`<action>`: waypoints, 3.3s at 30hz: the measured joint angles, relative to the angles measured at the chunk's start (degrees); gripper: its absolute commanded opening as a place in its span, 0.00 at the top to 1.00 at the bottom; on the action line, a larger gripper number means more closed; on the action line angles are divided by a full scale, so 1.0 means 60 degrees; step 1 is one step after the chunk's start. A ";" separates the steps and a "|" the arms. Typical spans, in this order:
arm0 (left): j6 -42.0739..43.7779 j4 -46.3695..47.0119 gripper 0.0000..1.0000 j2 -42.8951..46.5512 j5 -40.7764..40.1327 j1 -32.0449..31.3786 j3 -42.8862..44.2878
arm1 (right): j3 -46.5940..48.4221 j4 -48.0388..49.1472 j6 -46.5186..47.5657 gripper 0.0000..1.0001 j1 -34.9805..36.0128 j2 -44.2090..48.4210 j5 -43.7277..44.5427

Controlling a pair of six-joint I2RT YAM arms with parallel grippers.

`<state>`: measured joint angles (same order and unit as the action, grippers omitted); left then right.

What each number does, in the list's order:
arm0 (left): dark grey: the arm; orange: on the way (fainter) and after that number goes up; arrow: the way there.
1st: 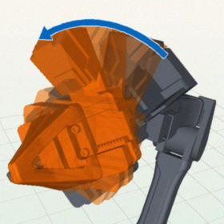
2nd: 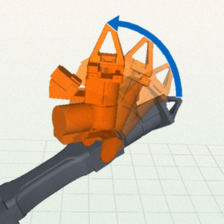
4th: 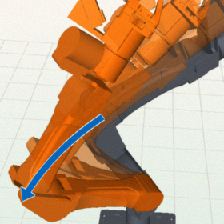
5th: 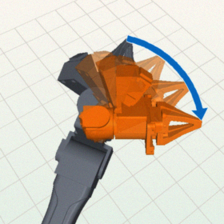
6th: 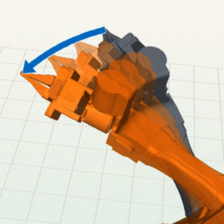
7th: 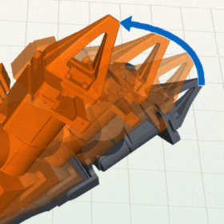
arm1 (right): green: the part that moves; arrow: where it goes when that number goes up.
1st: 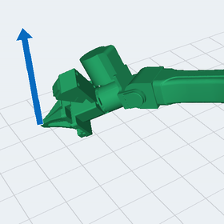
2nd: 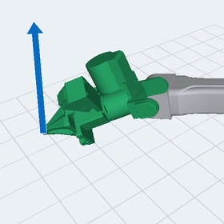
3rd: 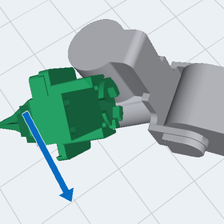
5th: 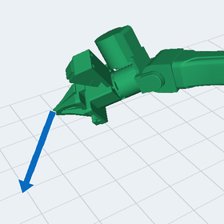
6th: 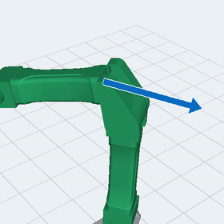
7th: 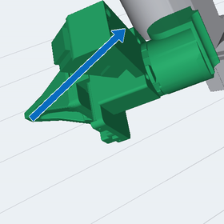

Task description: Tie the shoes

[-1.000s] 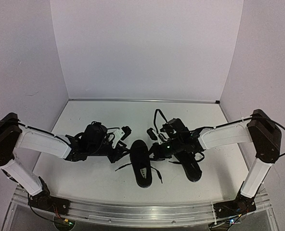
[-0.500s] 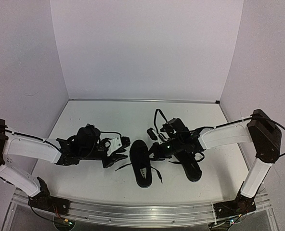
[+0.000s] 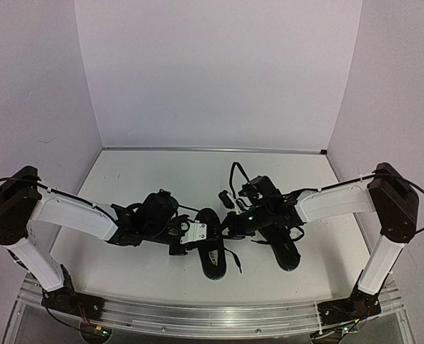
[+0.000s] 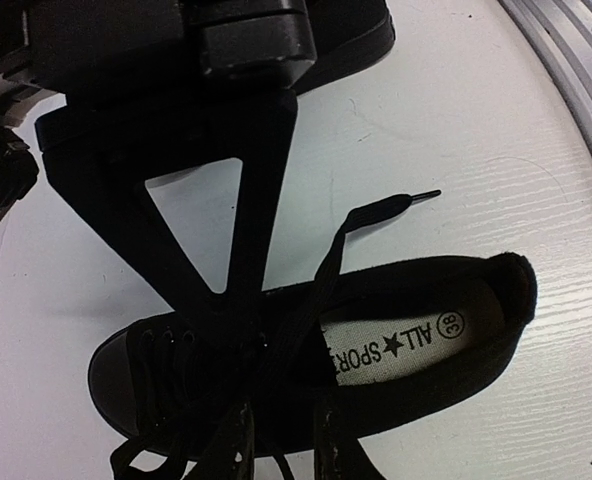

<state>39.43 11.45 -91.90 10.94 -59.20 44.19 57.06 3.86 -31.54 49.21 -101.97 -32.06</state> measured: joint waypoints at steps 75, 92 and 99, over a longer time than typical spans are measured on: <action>0.0091 0.1188 1.00 -0.1322 -0.1023 -0.0010 0.0634 | -0.0792 0.0708 -0.0456 0.64 -0.0654 0.0747 -0.0595; 0.0183 0.0951 1.00 -0.1313 -0.0998 -0.0010 0.0630 | -0.0589 0.0688 -0.0661 0.86 -0.0874 -0.0418 -0.0781; 0.0219 0.0826 1.00 -0.1271 -0.0998 -0.0015 0.0626 | -0.0436 0.1098 -0.0677 0.87 -0.0794 -0.0488 -0.1252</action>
<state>40.74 16.40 -99.53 4.95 -59.30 47.94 54.44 10.45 -35.60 44.45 -104.90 -39.57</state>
